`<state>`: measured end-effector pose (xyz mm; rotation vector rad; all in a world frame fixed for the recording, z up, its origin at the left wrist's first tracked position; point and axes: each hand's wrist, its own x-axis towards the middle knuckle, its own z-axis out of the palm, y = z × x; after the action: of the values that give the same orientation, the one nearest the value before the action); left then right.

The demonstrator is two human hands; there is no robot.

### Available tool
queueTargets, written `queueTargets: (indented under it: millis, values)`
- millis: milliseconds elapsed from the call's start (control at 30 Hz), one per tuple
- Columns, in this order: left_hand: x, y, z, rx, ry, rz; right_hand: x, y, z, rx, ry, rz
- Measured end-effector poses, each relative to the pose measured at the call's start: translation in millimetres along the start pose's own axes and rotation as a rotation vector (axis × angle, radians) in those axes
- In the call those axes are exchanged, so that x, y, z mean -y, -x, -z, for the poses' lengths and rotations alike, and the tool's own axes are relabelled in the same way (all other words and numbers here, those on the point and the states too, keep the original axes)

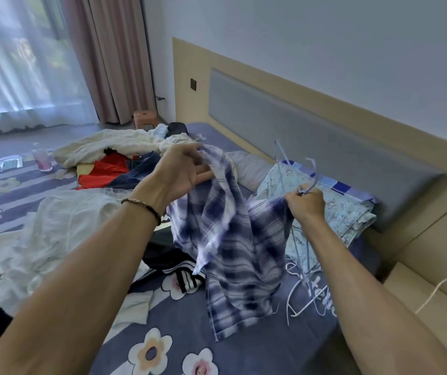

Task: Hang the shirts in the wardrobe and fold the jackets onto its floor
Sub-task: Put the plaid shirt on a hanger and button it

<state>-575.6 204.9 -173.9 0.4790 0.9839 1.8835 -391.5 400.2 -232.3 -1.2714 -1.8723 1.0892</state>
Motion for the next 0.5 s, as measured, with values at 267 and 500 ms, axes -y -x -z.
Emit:
queueTargets:
  millis: [267, 500]
  values:
    - [11, -5, -28, 0.366, -0.009, 0.120, 28, 38, -27, 0.294, -0.404, 0.146]
    - [23, -9, -4, -0.046, -1.010, -0.188, 52, 30, -37, 0.352, -0.347, 0.118]
